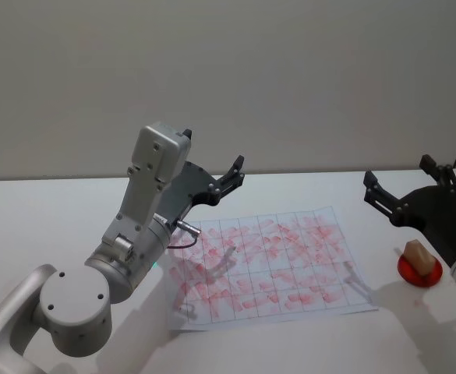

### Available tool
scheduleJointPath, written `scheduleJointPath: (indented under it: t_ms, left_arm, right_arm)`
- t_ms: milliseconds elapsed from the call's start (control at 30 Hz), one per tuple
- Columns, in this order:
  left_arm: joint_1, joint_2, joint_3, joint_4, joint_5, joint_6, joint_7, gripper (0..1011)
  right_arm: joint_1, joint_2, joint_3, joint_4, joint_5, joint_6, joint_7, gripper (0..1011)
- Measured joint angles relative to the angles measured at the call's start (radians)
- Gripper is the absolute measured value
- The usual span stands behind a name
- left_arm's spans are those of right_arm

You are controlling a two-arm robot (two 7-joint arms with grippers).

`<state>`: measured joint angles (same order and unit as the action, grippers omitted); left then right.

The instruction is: Use the one hand to pick up the stamp and affix it onto the A4 paper.

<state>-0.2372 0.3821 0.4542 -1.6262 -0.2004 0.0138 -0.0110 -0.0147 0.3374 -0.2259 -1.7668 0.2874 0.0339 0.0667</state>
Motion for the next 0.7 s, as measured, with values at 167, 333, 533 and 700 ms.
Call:
scheduleJointPath:
  t_ms: [167,333,533,700]
  left_arm:
    - [0.0,0.0,0.0,0.0,0.0,0.0,0.0,1001]
    - [0.0,0.0,0.0,0.0,0.0,0.0,0.0,1001]
    - [0.0,0.0,0.0,0.0,0.0,0.0,0.0,1001]
    - [0.0,0.0,0.0,0.0,0.0,0.0,0.0,1001]
  right_arm:
    - [0.0,0.0,0.0,0.0,0.0,0.0,0.0,1001]
    - [0.0,0.0,0.0,0.0,0.0,0.0,0.0,1001]
    - [0.0,0.0,0.0,0.0,0.0,0.0,0.0,1001]
    - [0.0,0.0,0.0,0.0,0.0,0.0,0.0,1001]
